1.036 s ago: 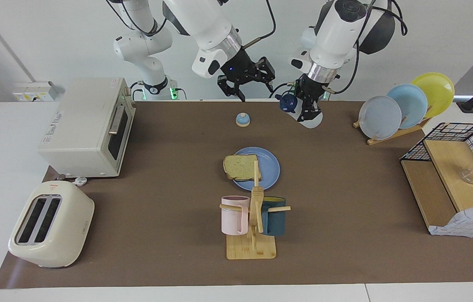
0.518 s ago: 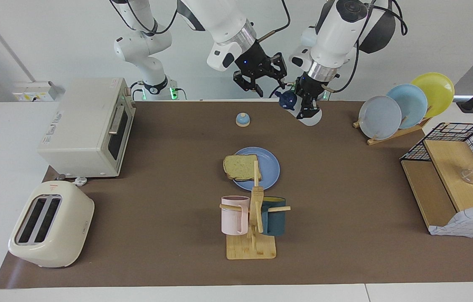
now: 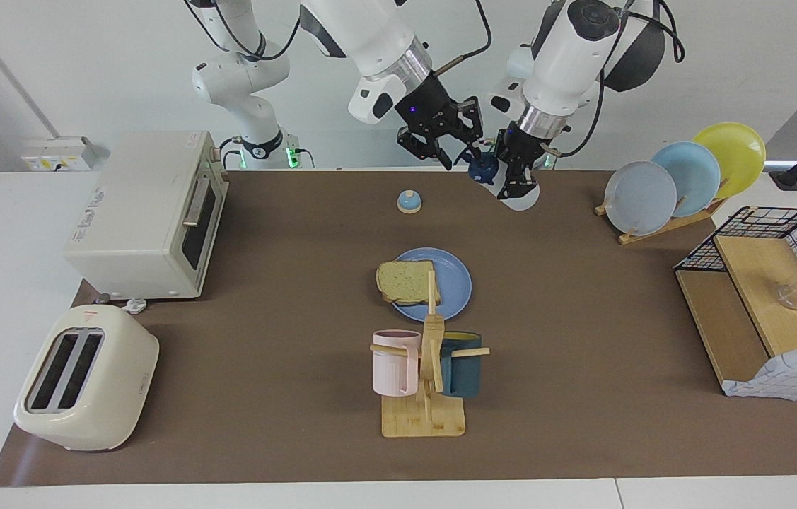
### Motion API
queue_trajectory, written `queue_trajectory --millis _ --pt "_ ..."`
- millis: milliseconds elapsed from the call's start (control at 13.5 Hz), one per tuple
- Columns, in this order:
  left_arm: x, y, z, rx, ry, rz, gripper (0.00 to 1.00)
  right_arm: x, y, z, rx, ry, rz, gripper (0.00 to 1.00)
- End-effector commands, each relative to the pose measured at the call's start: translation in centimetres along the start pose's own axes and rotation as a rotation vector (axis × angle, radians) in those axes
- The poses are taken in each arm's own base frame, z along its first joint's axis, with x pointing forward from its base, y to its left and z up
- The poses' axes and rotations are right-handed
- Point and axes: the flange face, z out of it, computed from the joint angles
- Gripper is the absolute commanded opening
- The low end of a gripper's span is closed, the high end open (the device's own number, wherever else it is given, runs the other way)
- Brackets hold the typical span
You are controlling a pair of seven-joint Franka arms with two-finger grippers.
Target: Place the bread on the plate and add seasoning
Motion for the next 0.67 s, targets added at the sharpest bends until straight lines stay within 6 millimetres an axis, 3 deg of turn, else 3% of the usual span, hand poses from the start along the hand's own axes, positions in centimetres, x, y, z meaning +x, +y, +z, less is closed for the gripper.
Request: queue_trajectory --millis 0,592 --pt "-0.52 1.03 -0.22 -0.018 0.027 0.014 0.00 0.49 0.30 0.65 -0.007 0.014 0.025 0.54" --pt "-0.64 0.93 -0.23 -0.025 0.044 0.000 0.00 -0.14 0.18 0.19 -0.020 -0.005 0.027 0.48"
